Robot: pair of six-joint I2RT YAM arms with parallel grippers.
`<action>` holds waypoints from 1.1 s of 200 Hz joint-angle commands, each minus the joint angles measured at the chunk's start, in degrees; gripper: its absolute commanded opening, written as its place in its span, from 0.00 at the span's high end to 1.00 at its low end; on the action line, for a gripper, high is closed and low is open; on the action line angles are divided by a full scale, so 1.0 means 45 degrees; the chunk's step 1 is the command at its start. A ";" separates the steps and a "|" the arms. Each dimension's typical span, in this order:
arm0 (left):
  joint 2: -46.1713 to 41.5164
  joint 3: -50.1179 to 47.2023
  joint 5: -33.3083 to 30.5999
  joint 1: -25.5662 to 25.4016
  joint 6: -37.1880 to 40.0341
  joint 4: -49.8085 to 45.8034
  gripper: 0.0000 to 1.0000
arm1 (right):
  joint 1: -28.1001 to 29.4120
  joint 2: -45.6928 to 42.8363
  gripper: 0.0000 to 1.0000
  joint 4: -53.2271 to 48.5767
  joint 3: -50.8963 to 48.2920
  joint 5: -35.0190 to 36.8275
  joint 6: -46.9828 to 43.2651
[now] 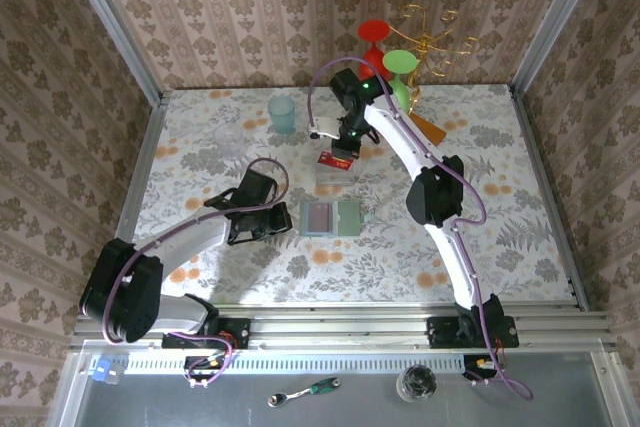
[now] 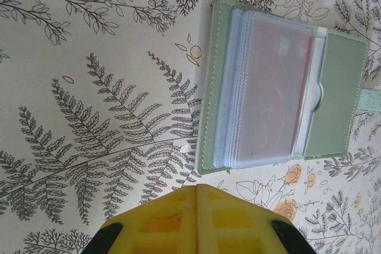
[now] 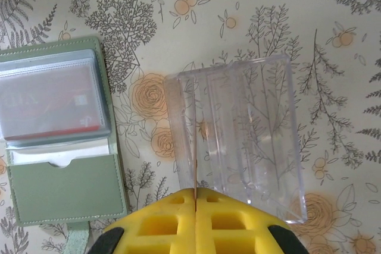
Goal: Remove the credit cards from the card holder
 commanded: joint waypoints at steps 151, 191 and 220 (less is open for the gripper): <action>0.0220 0.0310 -0.0127 -0.0099 -0.0232 -0.0414 0.91 | -0.0171 0.1219 1.00 -0.0539 0.0318 -0.0191 -0.0589; 0.0191 0.0338 -0.0147 -0.0157 -0.0257 -0.0444 0.92 | -0.0113 0.1452 1.00 -0.0907 0.0310 -0.0284 -0.0697; 0.0161 0.0344 -0.0166 -0.0153 -0.0218 -0.0520 0.92 | -0.0016 0.1645 1.00 -0.1292 0.0298 -0.0313 -0.0946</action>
